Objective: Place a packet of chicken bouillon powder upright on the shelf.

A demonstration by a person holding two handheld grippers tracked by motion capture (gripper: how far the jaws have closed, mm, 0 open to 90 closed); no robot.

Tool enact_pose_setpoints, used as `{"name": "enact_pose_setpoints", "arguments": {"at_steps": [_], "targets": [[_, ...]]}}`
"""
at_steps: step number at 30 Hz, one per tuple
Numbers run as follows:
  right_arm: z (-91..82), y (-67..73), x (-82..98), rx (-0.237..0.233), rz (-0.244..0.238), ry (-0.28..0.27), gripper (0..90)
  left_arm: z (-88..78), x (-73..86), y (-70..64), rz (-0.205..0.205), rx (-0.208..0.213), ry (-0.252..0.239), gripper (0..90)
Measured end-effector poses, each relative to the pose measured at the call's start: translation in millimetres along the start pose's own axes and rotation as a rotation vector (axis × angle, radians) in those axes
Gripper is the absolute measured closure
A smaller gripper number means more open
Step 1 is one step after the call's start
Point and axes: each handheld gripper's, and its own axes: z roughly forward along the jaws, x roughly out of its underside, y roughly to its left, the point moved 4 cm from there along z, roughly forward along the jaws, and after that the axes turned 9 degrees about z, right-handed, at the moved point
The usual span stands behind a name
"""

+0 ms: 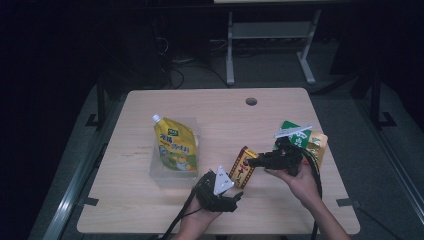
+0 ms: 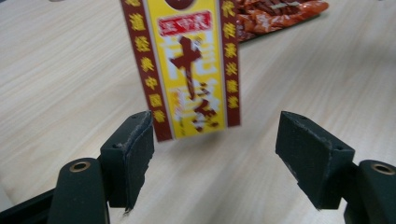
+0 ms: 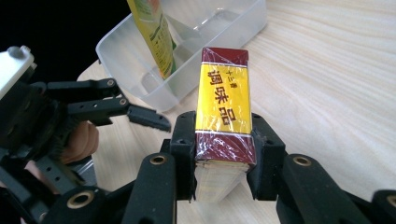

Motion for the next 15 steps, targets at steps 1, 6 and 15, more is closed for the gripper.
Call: {"name": "enact_pose_setpoints", "arguments": {"at_steps": [1, 6, 15], "targets": [[-0.2, -0.4, -1.2, 0.007, -0.014, 0.000, 67.1, -0.7, 0.6, -0.9, 0.003, 0.003, -0.001, 27.2], [-1.5, 7.0, -8.9, 0.005, -0.054, 0.007, 67.0, -2.3, 4.0, -5.4, 0.004, 0.023, -0.013, 26.5], [2.2, 22.0, -23.0, -0.001, -0.121, 0.029, 67.0, -4.3, 8.9, -11.9, 0.023, 0.050, -0.018, 25.3]]}}
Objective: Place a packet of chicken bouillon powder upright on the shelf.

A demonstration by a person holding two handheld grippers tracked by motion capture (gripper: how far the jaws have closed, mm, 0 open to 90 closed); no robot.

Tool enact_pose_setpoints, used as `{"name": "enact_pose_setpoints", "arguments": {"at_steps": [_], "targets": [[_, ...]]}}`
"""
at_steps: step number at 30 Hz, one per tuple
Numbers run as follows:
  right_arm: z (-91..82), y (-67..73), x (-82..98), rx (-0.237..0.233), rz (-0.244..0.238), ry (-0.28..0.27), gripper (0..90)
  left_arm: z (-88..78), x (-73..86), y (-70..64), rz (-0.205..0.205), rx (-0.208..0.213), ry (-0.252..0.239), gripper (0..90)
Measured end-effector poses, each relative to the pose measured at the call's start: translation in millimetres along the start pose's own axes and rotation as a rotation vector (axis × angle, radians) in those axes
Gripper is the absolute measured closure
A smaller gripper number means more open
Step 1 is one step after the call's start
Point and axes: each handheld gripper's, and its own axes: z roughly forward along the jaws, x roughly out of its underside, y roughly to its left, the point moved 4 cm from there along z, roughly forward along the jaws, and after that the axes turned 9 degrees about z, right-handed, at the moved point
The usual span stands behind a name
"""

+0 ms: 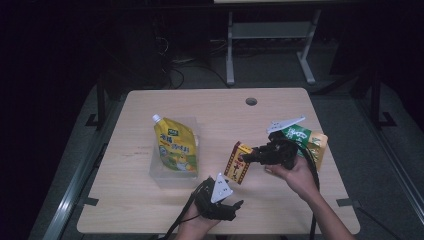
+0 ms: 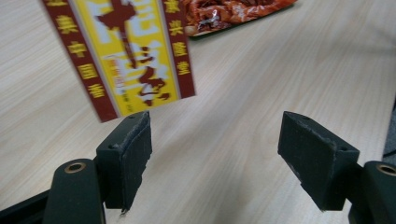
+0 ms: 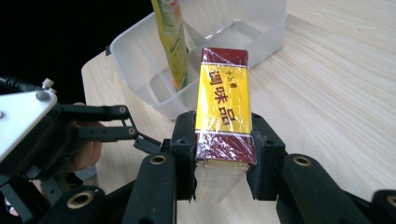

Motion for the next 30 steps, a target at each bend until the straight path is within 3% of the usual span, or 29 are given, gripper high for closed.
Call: {"name": "enact_pose_setpoints", "arguments": {"at_steps": [19, 30], "targets": [[9.5, 20.7, -26.1, -0.009, -0.101, 0.027, 67.0, -0.2, -1.3, -14.0, 0.018, 0.057, -0.041, 23.3], [16.5, 38.2, -42.9, -0.051, -0.155, 0.038, 67.0, -1.4, -2.3, -17.1, 0.013, 0.063, -0.065, 22.3]]}}
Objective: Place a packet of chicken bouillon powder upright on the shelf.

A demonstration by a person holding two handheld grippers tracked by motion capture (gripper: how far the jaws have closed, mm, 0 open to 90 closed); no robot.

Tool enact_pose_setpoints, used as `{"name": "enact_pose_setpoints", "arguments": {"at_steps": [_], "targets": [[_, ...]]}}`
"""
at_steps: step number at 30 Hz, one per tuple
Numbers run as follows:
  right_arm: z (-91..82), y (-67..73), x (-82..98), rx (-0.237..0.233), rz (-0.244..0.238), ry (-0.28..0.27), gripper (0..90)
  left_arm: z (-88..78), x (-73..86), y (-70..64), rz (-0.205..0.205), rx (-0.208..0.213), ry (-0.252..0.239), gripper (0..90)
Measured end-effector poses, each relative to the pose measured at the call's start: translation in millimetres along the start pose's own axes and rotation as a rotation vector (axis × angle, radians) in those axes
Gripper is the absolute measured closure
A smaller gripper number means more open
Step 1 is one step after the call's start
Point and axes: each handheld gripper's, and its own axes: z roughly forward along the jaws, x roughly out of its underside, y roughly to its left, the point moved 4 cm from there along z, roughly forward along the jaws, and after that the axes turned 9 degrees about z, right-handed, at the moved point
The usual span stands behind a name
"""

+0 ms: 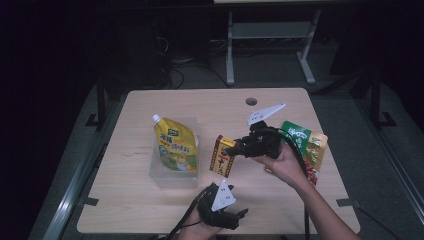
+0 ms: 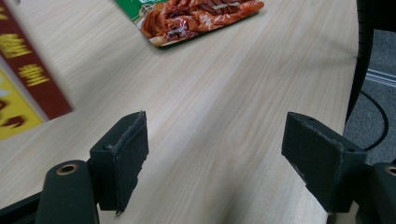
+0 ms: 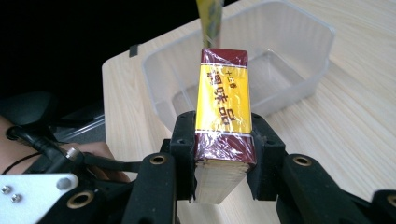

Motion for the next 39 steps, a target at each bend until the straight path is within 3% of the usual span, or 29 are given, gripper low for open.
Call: {"name": "enact_pose_setpoints", "arguments": {"at_steps": [10, 19, 26, 30, 32, 39], "targets": [[8.8, 10.9, -13.8, -0.034, -0.040, 0.011, 67.0, -0.8, -0.1, 0.4, 0.011, 0.026, 0.005, 22.3], [12.4, 18.9, -23.4, -0.051, -0.055, 0.031, 67.0, 0.5, -0.5, -1.9, -0.009, 0.055, -0.005, 19.8], [21.8, 24.9, -31.0, -0.069, -0.090, 0.042, 67.0, -0.8, 0.0, -1.8, 0.009, 0.053, -0.005, 19.2], [27.1, 28.3, -36.1, -0.078, -0.134, 0.049, 67.0, 0.1, 0.0, -2.4, 0.018, 0.059, -0.002, 19.1], [29.6, 31.9, -39.1, -0.088, -0.129, 0.051, 67.0, 0.4, -0.1, -2.6, 0.026, 0.058, -0.002, 19.0], [37.7, 40.8, -47.9, -0.105, -0.166, 0.057, 67.0, -0.4, -1.0, -3.4, 0.020, 0.060, -0.016, 18.9]]}}
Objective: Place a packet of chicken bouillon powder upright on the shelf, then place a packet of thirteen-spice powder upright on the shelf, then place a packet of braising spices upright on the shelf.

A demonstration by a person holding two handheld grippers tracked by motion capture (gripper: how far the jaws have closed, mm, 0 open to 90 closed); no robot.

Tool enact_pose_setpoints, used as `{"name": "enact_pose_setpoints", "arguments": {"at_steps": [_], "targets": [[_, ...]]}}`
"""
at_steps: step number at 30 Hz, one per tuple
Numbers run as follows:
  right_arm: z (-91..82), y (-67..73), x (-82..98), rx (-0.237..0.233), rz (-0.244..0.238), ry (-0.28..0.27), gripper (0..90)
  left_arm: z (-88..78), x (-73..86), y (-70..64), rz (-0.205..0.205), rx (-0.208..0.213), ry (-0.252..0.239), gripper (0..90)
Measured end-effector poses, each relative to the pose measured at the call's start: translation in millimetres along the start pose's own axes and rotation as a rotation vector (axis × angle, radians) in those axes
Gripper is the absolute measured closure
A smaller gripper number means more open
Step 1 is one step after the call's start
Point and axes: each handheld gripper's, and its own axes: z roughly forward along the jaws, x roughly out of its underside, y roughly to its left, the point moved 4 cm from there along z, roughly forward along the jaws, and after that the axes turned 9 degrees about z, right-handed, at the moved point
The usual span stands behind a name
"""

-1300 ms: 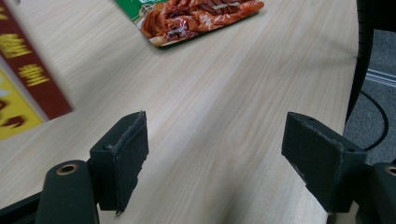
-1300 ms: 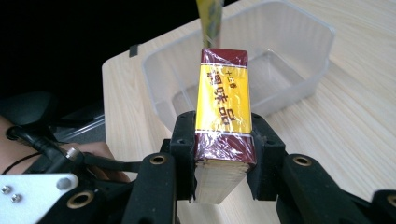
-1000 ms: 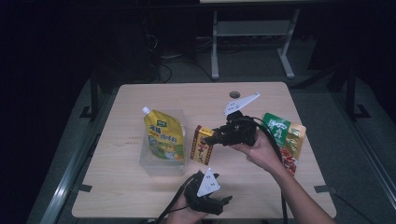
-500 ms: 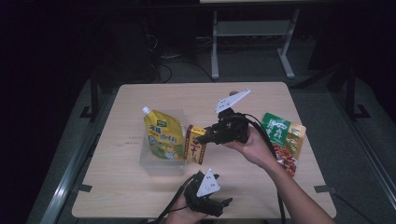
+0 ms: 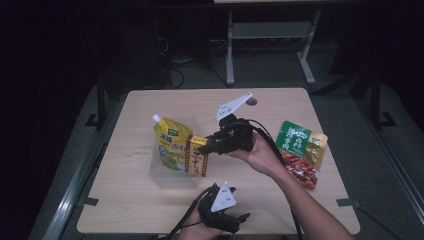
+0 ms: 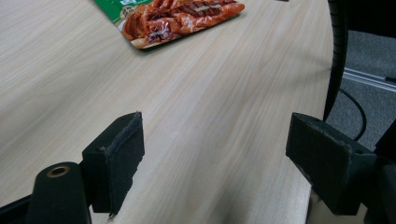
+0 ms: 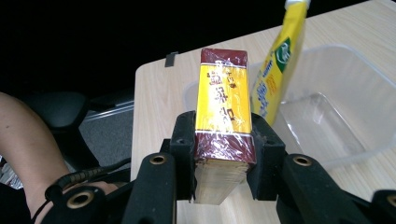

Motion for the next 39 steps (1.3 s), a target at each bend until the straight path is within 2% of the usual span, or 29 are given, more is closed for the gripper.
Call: {"name": "enact_pose_setpoints", "arguments": {"at_steps": [15, 26, 39], "targets": [[15.7, 11.5, -18.9, -0.024, -0.036, 0.010, 67.0, -2.6, -1.6, 0.3, 0.002, 0.001, -0.013, 18.5], [28.3, 13.5, -23.5, -0.033, -0.043, 0.026, 67.0, -2.6, -1.4, 0.0, -0.009, -0.004, -0.025, 18.3], [48.5, 10.5, -25.9, -0.039, -0.052, 0.045, 67.0, -3.2, -1.8, -0.6, 0.007, 0.001, -0.014, 18.3]]}}
